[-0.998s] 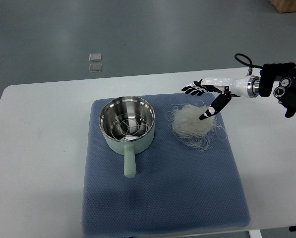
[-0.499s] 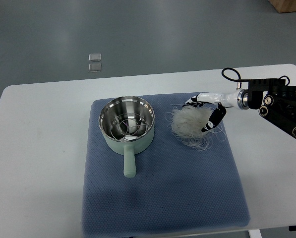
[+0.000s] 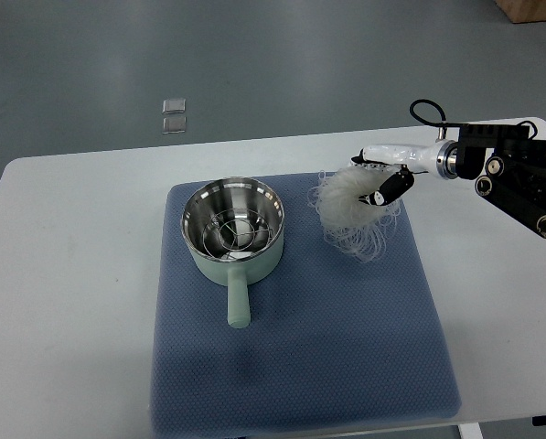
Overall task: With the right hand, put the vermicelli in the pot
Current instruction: 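Lift the vermicelli with the right hand and lower it into the green saucepan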
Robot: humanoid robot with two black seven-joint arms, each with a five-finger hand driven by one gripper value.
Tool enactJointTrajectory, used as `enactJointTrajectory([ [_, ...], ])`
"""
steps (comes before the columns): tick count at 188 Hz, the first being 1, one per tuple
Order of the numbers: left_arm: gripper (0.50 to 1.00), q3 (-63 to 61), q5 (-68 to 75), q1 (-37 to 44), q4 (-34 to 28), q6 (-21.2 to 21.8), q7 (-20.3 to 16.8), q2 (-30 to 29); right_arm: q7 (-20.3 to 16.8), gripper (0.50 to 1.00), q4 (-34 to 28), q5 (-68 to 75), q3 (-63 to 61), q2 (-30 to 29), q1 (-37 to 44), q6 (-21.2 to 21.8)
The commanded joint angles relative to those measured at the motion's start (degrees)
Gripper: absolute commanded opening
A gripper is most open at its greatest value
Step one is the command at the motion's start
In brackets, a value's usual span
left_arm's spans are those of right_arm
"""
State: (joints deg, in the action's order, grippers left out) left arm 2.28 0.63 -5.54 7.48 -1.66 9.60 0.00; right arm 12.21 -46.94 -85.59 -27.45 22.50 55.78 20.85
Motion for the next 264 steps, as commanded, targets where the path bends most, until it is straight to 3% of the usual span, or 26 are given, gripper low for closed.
enactJointTrajectory([
  [1,1.000,0.0,0.0,0.0,0.0,0.0,0.1,0.0,-0.1,0.500,-0.1,5.6,-1.2,0.1,3.9,0.5],
  [43,1.000,0.0,0.0,0.0,0.0,0.0,0.0,0.0,-0.3,0.500,-0.2,9.4,-1.2,-1.0,10.4,2.6],
  [80,1.000,0.0,-0.1,0.0,0.0,0.0,0.0,0.0,-0.4,0.500,-0.3,11.3,-1.2,-7.5,15.9,5.0],
  [135,1.000,0.0,-0.1,0.0,0.0,0.0,0.1,0.0,-0.3,0.500,-0.4,10.4,1.2,-14.8,15.8,7.2],
  [181,1.000,0.0,-0.1,0.0,0.0,0.0,0.0,0.0,-0.3,0.500,-0.3,9.7,6.4,-15.2,12.2,6.3],
  [183,1.000,0.0,-0.1,0.0,0.0,0.0,0.0,0.0,-0.3,0.519,-0.3,9.7,6.4,-15.2,12.1,6.2],
  [184,1.000,0.0,-0.1,0.0,0.0,0.0,0.0,0.0,-0.3,0.580,-0.3,9.7,6.4,-15.3,11.9,6.1],
  [185,1.000,0.0,-0.1,0.0,0.0,0.0,0.0,0.0,-0.3,0.580,-0.3,9.7,6.4,-15.3,11.9,6.1],
  [186,1.000,0.0,-0.1,0.0,0.0,0.0,0.0,0.0,-0.3,0.655,-0.3,9.7,6.4,-15.3,11.7,6.0],
  [196,1.000,0.0,-0.1,0.0,0.0,0.0,0.0,0.0,-0.3,0.656,-0.3,9.7,6.4,-15.3,11.7,6.0],
  [197,1.000,0.0,-0.1,-0.1,0.0,0.0,0.0,0.0,-0.3,0.884,-0.3,10.0,5.8,-15.4,10.8,4.6],
  [199,1.000,0.0,-0.1,0.0,0.0,0.0,0.0,0.0,-0.3,0.897,-0.3,10.1,5.8,-15.4,10.7,4.2],
  [213,1.000,0.0,-0.1,0.0,-0.1,0.0,0.0,0.0,-0.4,0.928,-0.2,10.5,5.7,-14.9,10.2,2.5],
  [264,1.000,0.1,0.1,-0.1,0.0,-0.1,0.0,0.0,-0.9,0.928,0.2,15.7,0.0,-12.2,10.0,2.9],
])
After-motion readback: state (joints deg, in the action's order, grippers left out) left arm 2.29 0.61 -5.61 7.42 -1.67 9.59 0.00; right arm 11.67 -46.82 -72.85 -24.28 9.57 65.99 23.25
